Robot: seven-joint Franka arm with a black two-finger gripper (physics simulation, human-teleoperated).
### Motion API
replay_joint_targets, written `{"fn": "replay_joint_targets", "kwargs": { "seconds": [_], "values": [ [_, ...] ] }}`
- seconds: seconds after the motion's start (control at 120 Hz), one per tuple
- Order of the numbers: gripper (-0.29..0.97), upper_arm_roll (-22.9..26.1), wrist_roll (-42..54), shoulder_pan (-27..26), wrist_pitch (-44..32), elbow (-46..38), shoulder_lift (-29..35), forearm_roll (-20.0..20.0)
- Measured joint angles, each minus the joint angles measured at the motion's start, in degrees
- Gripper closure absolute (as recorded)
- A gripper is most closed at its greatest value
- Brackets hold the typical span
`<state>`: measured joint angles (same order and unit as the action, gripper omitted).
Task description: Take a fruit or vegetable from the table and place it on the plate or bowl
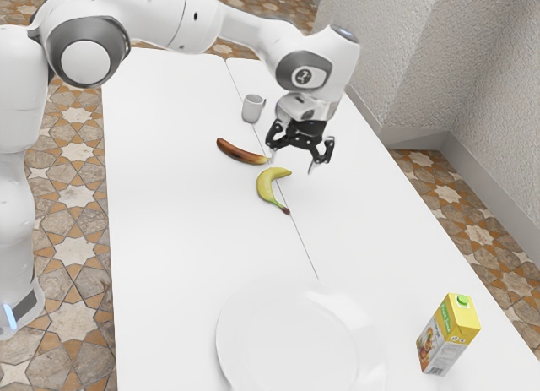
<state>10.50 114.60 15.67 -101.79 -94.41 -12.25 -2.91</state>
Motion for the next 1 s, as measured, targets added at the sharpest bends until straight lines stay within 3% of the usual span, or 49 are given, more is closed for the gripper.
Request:
{"fn": "replay_joint_targets", "kwargs": {
  "seconds": [0.267,1.0],
  "values": [
    [0.0,-0.23,4.03,2.8,-2.62,-2.39,0.16,-0.22],
    [0.0,-0.31,9.97,3.75,-7.64,-7.8,0.01,-0.2]
  ]
}}
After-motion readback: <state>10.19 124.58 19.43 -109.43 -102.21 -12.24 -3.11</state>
